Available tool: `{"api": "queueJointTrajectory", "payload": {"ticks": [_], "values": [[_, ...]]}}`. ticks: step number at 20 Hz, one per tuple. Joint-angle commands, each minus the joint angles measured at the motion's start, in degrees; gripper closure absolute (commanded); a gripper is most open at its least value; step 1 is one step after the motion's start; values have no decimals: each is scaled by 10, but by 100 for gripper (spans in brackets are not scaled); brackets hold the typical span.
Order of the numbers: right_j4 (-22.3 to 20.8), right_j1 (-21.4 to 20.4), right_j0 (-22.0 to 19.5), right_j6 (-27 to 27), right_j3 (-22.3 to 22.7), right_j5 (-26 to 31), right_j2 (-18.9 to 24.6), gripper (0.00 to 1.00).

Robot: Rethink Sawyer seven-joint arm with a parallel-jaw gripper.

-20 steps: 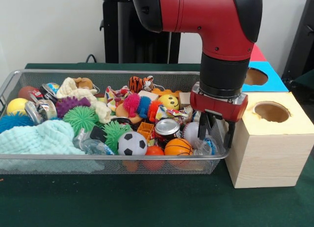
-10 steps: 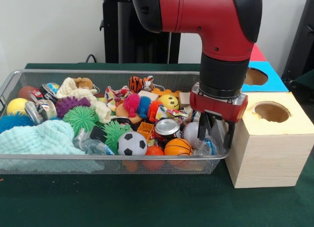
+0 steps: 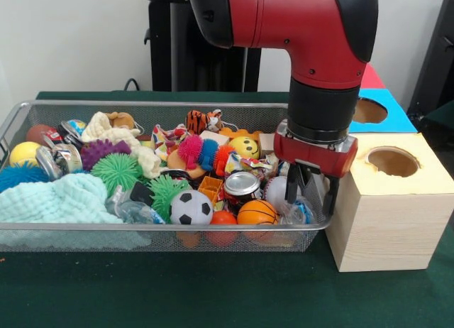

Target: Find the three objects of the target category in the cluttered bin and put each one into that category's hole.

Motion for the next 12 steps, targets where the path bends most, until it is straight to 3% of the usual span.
{"api": "queueJointTrajectory", "payload": {"ticks": [1, 5, 12], "values": [[-8, 73, -29, 36, -20, -62, 18, 0], [-12, 75, -28, 36, -24, -62, 10, 0], [-20, 43, -42, 11, -1, -36, 12, 0]]}}
